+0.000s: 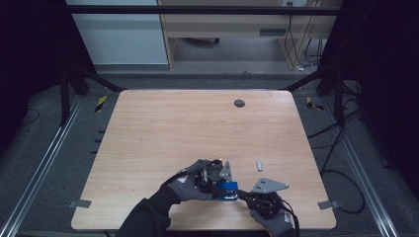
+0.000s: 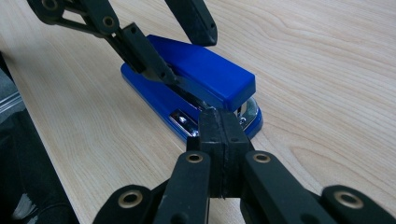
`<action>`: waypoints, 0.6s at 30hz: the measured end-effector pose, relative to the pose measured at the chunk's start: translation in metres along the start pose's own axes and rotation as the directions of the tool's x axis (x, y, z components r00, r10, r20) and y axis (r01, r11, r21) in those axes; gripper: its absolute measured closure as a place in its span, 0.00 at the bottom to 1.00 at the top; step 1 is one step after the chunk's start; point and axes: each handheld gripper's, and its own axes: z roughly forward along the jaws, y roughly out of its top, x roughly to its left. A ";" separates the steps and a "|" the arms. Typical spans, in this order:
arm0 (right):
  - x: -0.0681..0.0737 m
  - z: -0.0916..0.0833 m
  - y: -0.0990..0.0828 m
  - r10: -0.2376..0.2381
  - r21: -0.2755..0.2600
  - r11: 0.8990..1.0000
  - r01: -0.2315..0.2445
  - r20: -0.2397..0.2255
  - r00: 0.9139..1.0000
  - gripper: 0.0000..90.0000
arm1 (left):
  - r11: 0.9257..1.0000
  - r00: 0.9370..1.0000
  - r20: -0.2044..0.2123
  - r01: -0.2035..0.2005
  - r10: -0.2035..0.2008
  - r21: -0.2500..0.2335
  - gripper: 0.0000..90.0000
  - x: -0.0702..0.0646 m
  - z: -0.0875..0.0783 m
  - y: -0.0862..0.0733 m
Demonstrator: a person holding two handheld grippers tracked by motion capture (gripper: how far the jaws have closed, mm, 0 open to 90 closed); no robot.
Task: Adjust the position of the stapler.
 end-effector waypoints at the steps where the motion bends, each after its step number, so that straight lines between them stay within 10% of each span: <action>1: 0.000 0.000 0.000 -0.001 0.001 1.000 0.001 0.000 1.000 1.00 | 1.000 1.000 0.003 -0.007 0.007 0.011 0.61 0.000 0.001 0.001; 18: 0.002 0.010 -0.002 -0.024 0.033 0.999 0.024 0.001 1.000 1.00 | 0.995 0.998 0.025 -0.055 0.053 0.087 0.67 0.003 0.016 0.018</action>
